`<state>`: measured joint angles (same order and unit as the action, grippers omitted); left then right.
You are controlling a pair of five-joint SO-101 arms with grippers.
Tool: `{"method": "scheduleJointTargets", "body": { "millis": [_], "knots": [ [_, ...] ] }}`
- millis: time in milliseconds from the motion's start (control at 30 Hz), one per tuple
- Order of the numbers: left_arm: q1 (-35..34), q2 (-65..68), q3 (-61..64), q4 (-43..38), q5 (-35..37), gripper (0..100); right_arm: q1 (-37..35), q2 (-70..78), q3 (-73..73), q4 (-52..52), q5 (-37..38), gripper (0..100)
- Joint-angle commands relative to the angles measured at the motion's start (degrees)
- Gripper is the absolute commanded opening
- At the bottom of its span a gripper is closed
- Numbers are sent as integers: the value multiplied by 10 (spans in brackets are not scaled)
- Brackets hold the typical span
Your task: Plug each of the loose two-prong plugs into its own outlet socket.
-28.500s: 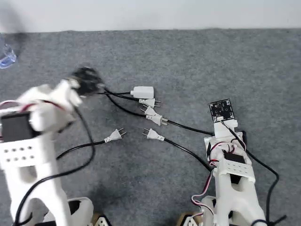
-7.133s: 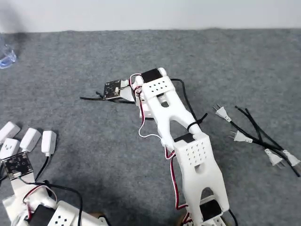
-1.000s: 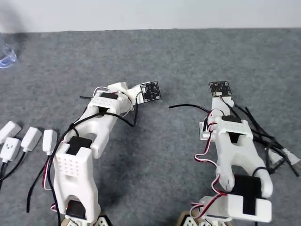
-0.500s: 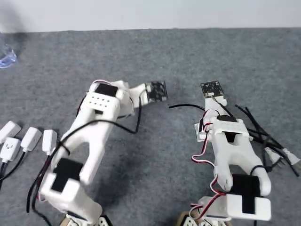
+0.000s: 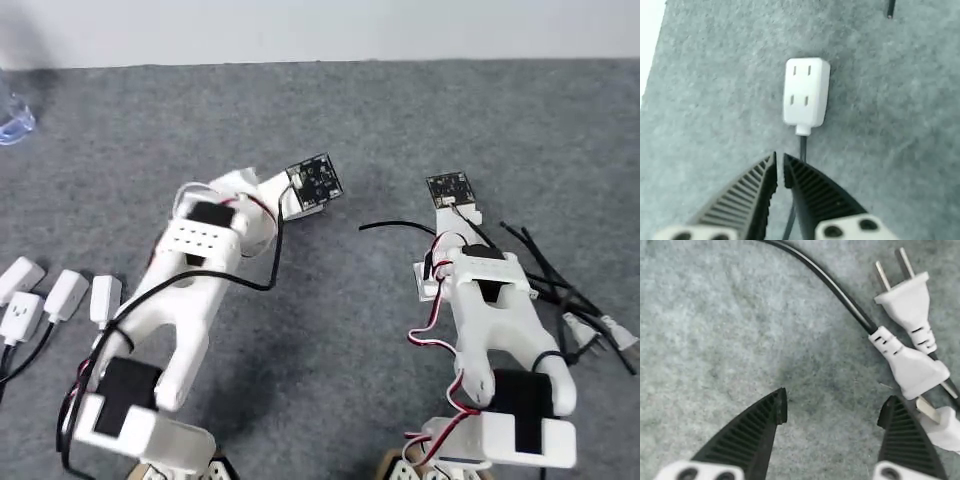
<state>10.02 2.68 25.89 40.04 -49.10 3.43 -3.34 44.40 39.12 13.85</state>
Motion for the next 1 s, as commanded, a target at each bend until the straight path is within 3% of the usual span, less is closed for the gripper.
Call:
{"method": "scheduleJointTargets", "body": {
  "millis": [0,167,333,967],
  "knots": [
    [-3,40,7,-50,0,122,-4,-3,-8,1,7,288],
    [-7,78,-6,-67,-2,238,-5,-3,-8,1,7,288],
    [-7,130,-24,-101,-2,239,-5,-3,-8,1,7,288],
    [-71,218,-123,-110,-12,239,-6,-3,-8,1,7,288]
  ]
}}
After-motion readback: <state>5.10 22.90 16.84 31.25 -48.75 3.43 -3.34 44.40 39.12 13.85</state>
